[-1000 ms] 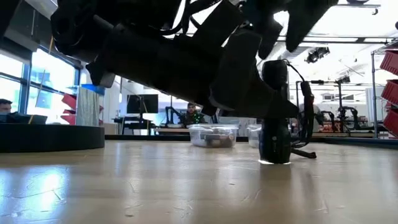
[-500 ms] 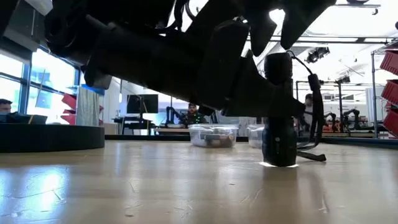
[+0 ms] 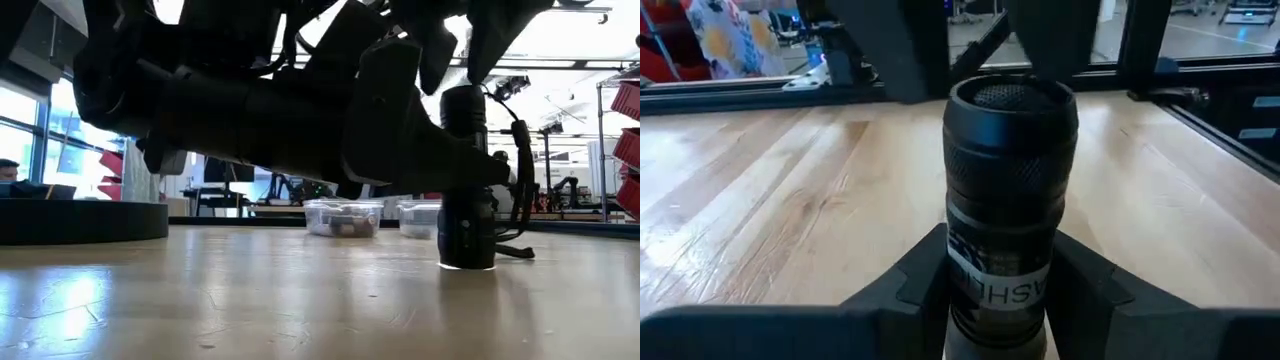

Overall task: Insert battery
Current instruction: Close the lid of the black flashlight

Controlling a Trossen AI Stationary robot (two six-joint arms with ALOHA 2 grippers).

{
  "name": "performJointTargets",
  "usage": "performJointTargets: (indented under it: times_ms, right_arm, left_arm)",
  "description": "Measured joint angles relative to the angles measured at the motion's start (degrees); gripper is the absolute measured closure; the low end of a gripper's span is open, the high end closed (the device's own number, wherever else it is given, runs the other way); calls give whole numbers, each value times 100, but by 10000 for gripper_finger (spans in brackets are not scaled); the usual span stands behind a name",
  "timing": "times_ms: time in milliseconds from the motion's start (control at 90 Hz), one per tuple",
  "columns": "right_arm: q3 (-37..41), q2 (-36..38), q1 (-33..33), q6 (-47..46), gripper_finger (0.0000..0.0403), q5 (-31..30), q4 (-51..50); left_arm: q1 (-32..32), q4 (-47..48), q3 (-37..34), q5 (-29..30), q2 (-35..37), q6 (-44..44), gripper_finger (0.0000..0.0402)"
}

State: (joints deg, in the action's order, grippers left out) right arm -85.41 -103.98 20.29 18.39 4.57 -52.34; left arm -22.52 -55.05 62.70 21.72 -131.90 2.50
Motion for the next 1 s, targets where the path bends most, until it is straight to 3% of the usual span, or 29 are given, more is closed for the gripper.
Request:
performJointTargets:
  times_ms: [600, 1000]
  right_arm:
    - [0, -224, 0, 143, 285, 200, -37]
    - [0, -254, 2, -1119, 285, 39, -30]
  left_arm:
    - [33, 22, -1, -14, 2, -6, 298]
    - [35, 78, 0, 36, 7, 43, 298]
